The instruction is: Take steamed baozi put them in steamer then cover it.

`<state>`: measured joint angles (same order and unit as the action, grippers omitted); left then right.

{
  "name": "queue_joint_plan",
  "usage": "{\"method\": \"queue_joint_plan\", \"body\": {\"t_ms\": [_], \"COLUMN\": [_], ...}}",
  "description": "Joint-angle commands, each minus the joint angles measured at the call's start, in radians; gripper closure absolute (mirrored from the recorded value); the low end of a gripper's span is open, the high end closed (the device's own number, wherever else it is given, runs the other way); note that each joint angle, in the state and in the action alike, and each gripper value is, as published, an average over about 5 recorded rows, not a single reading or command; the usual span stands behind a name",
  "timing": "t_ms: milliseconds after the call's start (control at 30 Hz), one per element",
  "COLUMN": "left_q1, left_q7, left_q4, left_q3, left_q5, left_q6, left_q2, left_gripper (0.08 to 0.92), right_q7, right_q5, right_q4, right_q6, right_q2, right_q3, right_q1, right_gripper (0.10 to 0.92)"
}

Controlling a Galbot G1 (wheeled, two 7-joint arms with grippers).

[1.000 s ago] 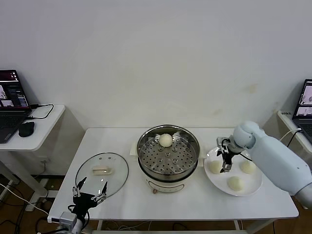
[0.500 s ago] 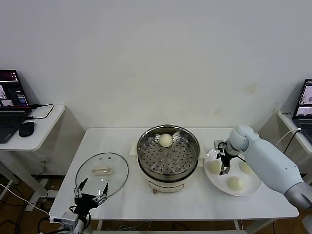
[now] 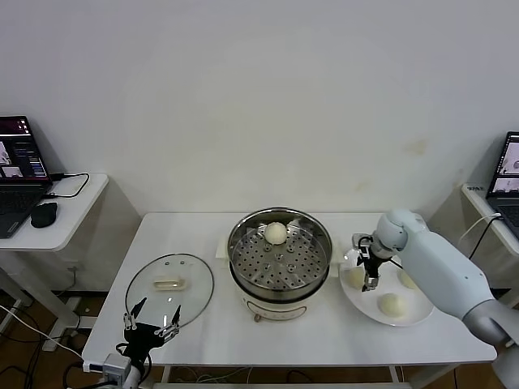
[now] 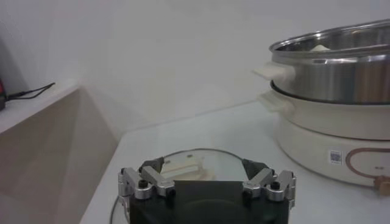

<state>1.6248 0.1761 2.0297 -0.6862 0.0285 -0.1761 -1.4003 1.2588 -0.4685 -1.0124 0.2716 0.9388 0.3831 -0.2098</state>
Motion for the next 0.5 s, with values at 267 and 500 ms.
{"method": "queue_joint_plan", "body": {"t_ms": [267,500], "left_q1": [0.0,-0.002], "left_q7": [0.0,0.0], "left_q4": [-0.003,-0.006], "left_q3": [0.0,0.004], "left_q5": [0.001,0.002], "left_q6": [0.001,0.002], "left_q2": [-0.002,-0.007], "left_gripper": [0.177,0.177], "right_q7": [0.002,0.013], "right_q5": [0.021,0.076], "right_q4": [0.039,0.004], "right_q6": [-0.007,0.005], "right_q2": [0.011,-0.023], "right_q3": [-0.004,-0.007], "right_q1": [0.009,0.033], "right_gripper": [0.365,0.397]}}
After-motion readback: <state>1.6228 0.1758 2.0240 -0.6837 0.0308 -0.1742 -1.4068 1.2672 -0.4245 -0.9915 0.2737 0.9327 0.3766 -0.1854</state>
